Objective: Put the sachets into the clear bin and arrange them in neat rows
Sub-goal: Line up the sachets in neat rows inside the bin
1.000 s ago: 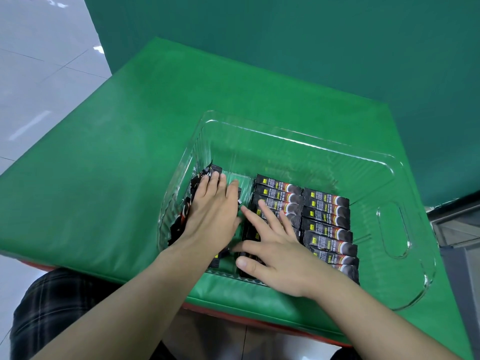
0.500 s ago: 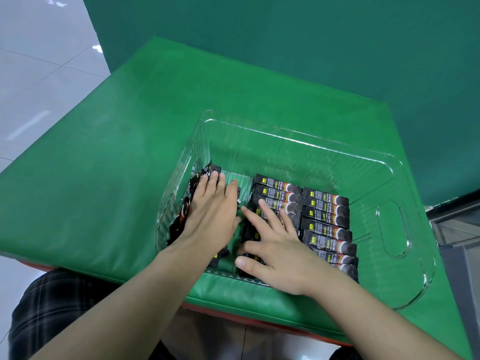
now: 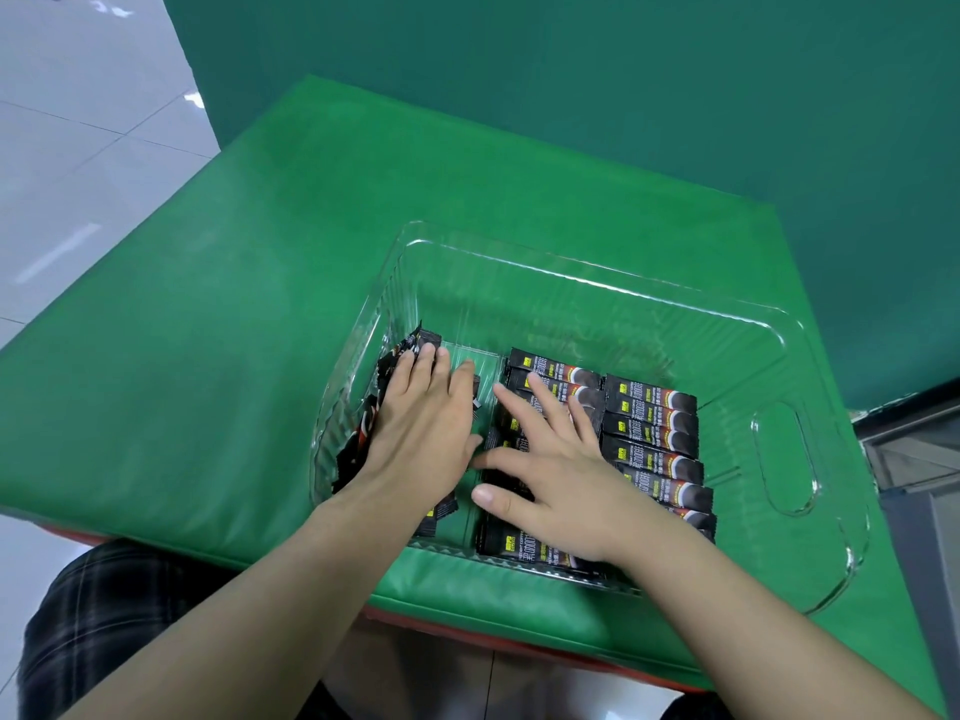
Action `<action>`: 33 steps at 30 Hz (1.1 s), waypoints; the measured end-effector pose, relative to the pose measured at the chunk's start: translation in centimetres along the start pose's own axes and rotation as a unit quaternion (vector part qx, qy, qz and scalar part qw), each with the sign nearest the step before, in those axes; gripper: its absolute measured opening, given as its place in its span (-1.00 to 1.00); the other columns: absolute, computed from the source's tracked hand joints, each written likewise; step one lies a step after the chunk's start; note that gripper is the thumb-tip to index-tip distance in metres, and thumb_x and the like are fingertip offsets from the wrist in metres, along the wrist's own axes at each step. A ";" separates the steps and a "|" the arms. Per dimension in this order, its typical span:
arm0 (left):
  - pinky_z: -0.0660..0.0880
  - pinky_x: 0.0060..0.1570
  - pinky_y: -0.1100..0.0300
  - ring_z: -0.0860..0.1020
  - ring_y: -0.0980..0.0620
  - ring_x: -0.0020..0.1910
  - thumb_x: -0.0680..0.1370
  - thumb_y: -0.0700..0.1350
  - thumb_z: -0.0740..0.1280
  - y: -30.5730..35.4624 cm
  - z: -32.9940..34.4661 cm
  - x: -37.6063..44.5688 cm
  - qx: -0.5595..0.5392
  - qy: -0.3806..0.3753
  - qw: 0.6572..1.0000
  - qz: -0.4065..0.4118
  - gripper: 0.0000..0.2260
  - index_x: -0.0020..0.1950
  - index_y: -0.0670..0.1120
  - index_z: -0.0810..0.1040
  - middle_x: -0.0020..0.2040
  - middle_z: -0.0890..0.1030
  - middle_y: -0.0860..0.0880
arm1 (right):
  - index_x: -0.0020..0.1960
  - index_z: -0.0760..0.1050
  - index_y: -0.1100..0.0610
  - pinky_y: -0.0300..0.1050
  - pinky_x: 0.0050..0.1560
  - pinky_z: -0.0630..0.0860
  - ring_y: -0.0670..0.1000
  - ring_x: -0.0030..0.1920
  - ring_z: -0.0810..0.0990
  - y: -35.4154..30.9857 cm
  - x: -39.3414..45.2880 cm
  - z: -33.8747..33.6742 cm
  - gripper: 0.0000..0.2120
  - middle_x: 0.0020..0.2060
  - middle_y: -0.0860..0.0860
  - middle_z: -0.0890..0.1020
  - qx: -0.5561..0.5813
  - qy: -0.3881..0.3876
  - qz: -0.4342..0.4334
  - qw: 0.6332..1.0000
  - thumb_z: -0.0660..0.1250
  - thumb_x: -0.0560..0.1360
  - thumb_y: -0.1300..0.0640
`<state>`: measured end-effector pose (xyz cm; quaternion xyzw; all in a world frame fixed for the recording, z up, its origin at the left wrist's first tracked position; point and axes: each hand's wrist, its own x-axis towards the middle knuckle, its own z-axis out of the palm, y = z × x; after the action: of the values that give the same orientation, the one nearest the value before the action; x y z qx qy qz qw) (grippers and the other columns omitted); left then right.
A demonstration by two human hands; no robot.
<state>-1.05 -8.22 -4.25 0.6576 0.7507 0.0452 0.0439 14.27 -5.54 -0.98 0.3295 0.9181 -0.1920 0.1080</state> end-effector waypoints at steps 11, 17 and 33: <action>-0.18 0.47 -0.02 -0.02 -0.15 0.54 0.56 0.12 0.26 0.0 0.0 -0.1 0.000 0.000 1.000 0.000 -0.30 0.54 -0.15 0.01 0.55 0.07 -0.24 | 0.12 0.51 -0.08 0.20 0.40 -0.43 -0.01 0.43 -0.50 0.5 0.6 0.8 -0.20 0.53 -0.08 -0.22 -0.042 0.000 0.000 0.999 -0.31 0.34 -0.45; -0.18 0.47 -0.02 -0.01 -0.15 0.54 0.56 0.12 0.27 0.0 0.0 -0.1 0.000 0.001 1.000 0.000 -0.30 0.54 -0.15 0.02 0.54 0.08 -0.24 | 0.16 0.50 -0.09 0.19 0.40 -0.45 0.01 0.44 -0.48 0.9 0.2 0.9 -0.23 0.53 -0.07 -0.21 -0.053 0.005 -0.008 0.999 -0.30 0.37 -0.44; -0.24 0.46 0.02 -0.06 -0.14 0.55 0.58 0.07 0.26 0.0 -0.3 0.0 -0.018 -0.012 1.000 -0.008 -0.29 0.54 -0.19 -0.05 0.55 0.05 -0.23 | 0.14 0.46 -0.13 0.18 0.46 -0.30 -0.03 0.49 -0.33 1.3 1.8 0.5 -0.39 0.53 -0.06 -0.04 -0.003 0.084 0.004 0.996 -0.19 0.41 -0.38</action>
<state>-1.11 -8.20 -3.99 0.6514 0.7543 0.0507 0.0646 13.77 -3.83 -2.40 0.3478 0.9232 -0.1600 0.0321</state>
